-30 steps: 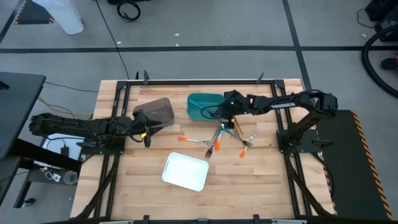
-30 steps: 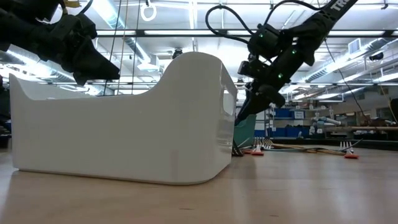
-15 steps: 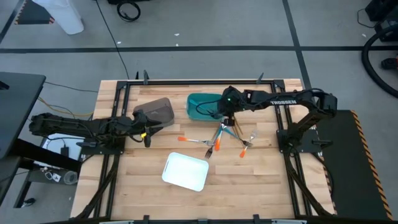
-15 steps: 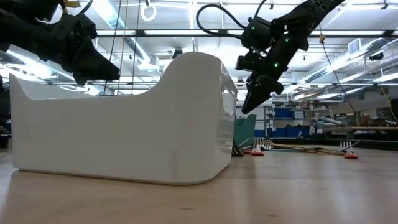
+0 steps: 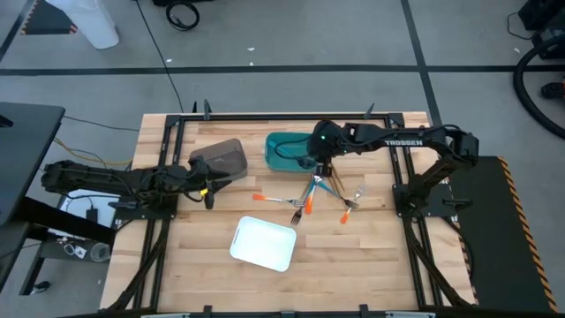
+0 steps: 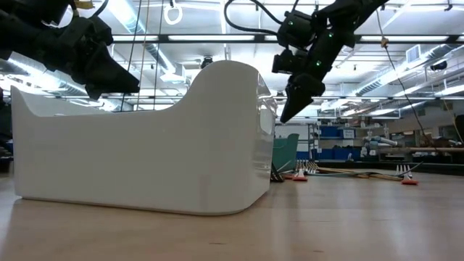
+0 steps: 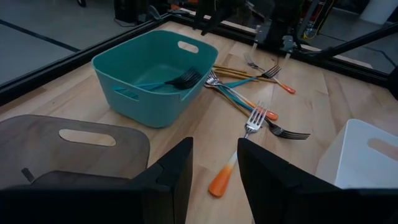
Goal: Sort silverware by color (type)
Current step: Put the orange fork into the black bin
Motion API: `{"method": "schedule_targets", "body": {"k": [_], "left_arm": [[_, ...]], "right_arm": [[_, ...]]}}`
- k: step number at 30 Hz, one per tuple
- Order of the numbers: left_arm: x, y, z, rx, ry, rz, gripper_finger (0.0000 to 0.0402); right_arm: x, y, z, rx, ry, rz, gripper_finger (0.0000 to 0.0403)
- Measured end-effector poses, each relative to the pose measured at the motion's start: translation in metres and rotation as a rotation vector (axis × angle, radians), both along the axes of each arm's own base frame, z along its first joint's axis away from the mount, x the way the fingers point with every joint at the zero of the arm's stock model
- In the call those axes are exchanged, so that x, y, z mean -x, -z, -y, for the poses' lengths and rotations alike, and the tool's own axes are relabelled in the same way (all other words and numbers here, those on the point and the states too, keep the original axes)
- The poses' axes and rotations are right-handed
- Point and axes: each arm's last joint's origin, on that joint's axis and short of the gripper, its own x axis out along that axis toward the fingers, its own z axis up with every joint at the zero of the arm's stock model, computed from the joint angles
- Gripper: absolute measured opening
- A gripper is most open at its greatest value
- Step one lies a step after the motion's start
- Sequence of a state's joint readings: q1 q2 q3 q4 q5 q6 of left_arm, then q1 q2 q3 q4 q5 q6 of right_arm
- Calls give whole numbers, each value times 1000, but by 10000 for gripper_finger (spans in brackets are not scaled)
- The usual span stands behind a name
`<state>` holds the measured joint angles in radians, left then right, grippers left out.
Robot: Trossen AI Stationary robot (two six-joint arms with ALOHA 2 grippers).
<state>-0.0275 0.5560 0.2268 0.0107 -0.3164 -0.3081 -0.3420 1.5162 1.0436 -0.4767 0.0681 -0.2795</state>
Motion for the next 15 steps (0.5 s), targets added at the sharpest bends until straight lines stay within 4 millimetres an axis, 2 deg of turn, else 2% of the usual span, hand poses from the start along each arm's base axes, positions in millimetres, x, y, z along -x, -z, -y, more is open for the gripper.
{"method": "schedule_targets", "body": {"k": [15], "left_arm": [[0,0,0,84,14,17,134]], "right_arm": [[-2,-12,-23,-165,128,-39,91]]}}
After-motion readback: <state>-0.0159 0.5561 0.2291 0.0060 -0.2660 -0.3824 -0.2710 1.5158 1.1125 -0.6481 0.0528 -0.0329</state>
